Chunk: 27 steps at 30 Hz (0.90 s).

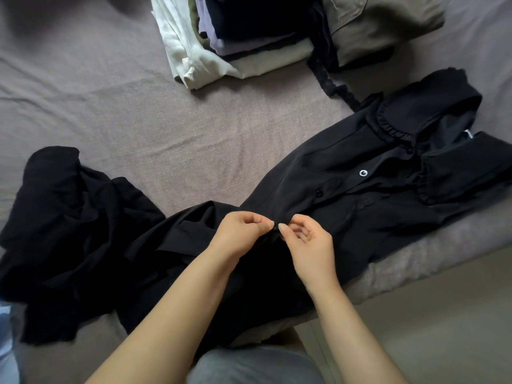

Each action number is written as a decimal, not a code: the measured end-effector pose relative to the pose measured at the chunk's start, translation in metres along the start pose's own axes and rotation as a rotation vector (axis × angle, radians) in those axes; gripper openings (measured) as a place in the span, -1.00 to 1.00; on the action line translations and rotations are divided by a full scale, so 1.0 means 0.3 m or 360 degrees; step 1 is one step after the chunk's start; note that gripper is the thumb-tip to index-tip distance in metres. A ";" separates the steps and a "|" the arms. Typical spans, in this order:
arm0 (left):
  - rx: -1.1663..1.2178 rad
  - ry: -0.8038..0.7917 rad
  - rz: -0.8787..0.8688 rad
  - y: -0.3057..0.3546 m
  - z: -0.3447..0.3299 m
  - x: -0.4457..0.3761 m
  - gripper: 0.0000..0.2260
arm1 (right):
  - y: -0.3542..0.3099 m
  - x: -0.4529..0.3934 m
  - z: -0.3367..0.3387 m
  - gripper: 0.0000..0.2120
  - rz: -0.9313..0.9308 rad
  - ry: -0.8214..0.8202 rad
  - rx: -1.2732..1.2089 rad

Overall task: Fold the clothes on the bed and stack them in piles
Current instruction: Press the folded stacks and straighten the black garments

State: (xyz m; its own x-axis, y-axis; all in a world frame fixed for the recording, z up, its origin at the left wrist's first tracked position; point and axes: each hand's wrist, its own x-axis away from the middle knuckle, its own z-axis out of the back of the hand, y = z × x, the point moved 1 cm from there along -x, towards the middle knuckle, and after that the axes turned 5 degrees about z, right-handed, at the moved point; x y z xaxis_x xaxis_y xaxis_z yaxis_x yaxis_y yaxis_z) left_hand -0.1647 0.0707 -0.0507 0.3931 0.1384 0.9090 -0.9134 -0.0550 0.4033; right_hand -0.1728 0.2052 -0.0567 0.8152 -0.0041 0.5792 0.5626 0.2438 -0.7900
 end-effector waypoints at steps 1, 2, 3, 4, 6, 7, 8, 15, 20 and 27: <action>-0.0194 0.0081 -0.0146 0.007 0.003 0.001 -0.92 | 0.001 -0.005 -0.002 -0.75 -0.0016 0.0000 -0.0004; -0.0410 0.0159 -0.0293 0.011 0.007 0.002 -0.90 | 0.004 -0.010 -0.007 -0.75 -0.0034 0.0016 -0.0013; -0.0610 0.0226 -0.0422 0.011 0.011 0.004 -0.88 | 0.010 -0.013 -0.013 -0.76 -0.0051 0.0043 -0.0041; -0.0771 0.0306 -0.0529 0.004 0.021 0.003 -0.86 | 0.016 -0.017 -0.019 -0.77 -0.0075 0.0071 -0.0098; -0.1002 0.0525 -0.0699 -0.023 0.067 0.002 -0.81 | 0.033 -0.028 -0.028 -0.83 -0.0158 0.0125 -0.0194; -0.1093 0.0637 -0.0757 -0.044 0.101 0.002 -0.79 | 0.043 -0.031 -0.028 -0.82 -0.0208 0.0150 -0.0211; -0.1165 0.0725 -0.0784 -0.070 0.138 0.002 -0.78 | 0.055 -0.029 -0.029 -0.82 -0.0255 0.0178 -0.0210; -0.1353 0.0742 -0.0976 -0.283 0.305 0.000 -0.69 | 0.168 0.142 -0.138 -0.87 -0.0027 0.0074 0.0162; -0.1544 0.0862 -0.1368 -0.378 0.316 -0.014 -0.71 | 0.269 0.203 -0.299 -0.74 -0.0351 -0.0097 0.0172; -0.1537 0.0722 -0.1403 -0.322 0.279 -0.108 -0.86 | 0.258 0.161 -0.438 -0.85 -0.0437 0.0403 0.0384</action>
State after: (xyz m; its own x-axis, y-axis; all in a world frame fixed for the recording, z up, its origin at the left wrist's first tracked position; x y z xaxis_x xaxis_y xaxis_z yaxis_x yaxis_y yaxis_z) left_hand -0.0802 -0.0113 -0.1105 0.9748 0.0857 0.2058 -0.1671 0.8920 0.4200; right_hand -0.0717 0.0963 -0.1163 0.6649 -0.3307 0.6697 0.7392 0.4197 -0.5267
